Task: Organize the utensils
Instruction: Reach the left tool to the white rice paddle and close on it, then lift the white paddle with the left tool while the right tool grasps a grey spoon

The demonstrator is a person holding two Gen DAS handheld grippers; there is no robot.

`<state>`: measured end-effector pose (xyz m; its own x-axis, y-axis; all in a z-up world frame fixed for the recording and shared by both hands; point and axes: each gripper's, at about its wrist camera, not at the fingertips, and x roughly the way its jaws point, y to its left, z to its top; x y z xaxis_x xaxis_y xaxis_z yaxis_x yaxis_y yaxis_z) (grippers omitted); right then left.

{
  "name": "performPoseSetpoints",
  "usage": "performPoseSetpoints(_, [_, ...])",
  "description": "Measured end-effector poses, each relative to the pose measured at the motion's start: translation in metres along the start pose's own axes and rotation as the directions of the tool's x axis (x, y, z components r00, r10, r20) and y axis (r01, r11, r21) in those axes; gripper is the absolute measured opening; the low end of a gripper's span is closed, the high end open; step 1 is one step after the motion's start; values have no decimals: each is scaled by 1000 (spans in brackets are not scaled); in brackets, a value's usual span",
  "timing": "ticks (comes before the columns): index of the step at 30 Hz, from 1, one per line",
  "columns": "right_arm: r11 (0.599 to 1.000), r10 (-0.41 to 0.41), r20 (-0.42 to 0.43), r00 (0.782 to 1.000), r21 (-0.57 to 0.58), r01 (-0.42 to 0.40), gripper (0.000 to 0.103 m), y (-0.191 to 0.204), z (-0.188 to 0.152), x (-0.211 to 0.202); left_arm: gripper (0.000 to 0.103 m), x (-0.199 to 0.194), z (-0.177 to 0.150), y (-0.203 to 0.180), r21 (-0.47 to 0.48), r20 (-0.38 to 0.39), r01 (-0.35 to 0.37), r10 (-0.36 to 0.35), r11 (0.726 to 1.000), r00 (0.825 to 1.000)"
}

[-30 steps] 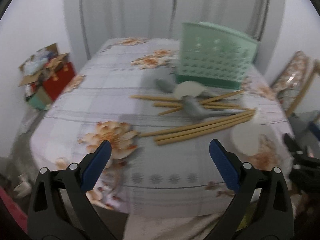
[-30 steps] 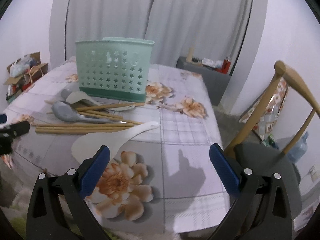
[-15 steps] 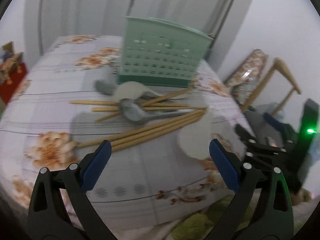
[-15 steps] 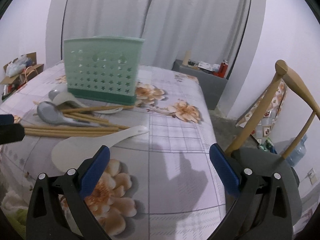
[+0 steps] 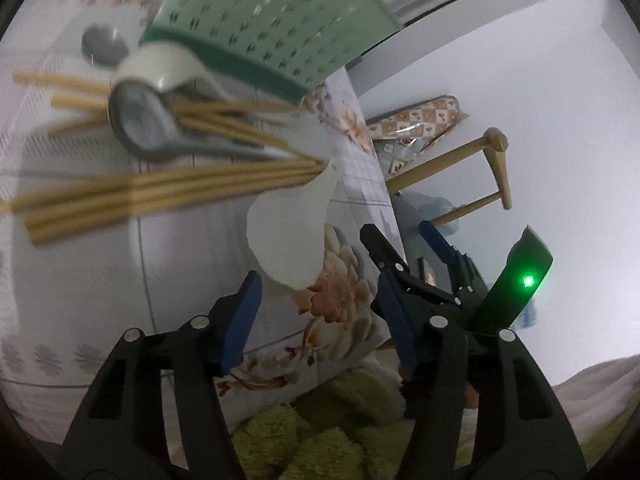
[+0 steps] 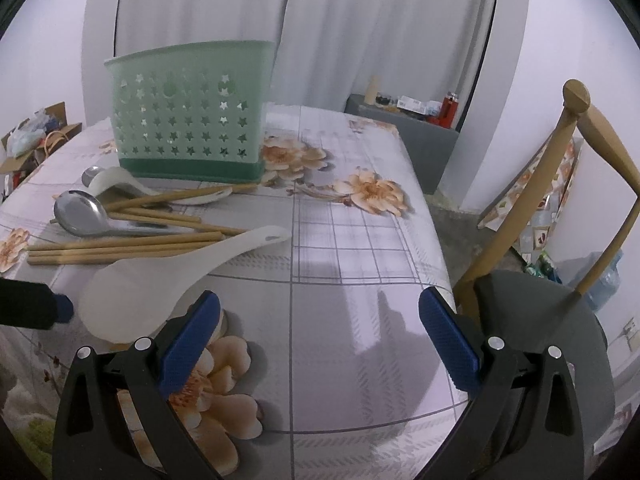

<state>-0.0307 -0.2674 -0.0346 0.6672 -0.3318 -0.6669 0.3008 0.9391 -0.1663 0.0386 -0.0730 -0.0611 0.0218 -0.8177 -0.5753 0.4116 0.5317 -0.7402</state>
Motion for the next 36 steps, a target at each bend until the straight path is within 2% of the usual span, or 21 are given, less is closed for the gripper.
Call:
performPoseSetpoints(2, [1000, 3, -5, 1000, 3, -3, 97, -1, -1, 2, 54, 11, 1, 8, -56, -18, 16, -17, 998, 1000])
performPoseSetpoints(3, [1000, 3, -6, 1000, 5, -3, 97, -1, -1, 2, 48, 13, 2, 11, -74, -23, 23, -25, 997, 999])
performPoseSetpoints(10, [1000, 10, -20, 1000, 29, -10, 97, -5, -3, 6, 39, 28, 9, 11, -129, -22, 10, -13, 992, 1000])
performPoseSetpoints(13, [999, 10, -21, 1000, 36, -10, 97, -6, -3, 7, 30, 30, 11, 15, -159, -24, -1, -3, 987, 1000])
performPoseSetpoints(15, [999, 10, -20, 1000, 41, -9, 97, -7, -2, 7, 19, 32, 11, 15, -165, -28, -17, 13, 986, 1000])
performPoseSetpoints(20, [999, 9, -18, 1000, 48, -8, 97, -9, -3, 5, 7, 36, 12, 16, -178, -23, -52, 49, 983, 999])
performPoseSetpoints(25, [999, 5, -5, 1000, 43, -5, 97, -9, -3, 2, 4, 32, 12, 13, -148, 5, -87, 89, 985, 996])
performPoseSetpoints(31, [999, -3, 11, 1000, 38, 3, 97, -8, -3, -3, 1, 22, 11, 9, -97, 42, -97, 102, 991, 994])
performPoseSetpoints(36, [999, -11, 28, 1000, 37, 10, 97, -7, -2, -8, 0, 9, 12, 2, -42, 97, -124, 128, 991, 987])
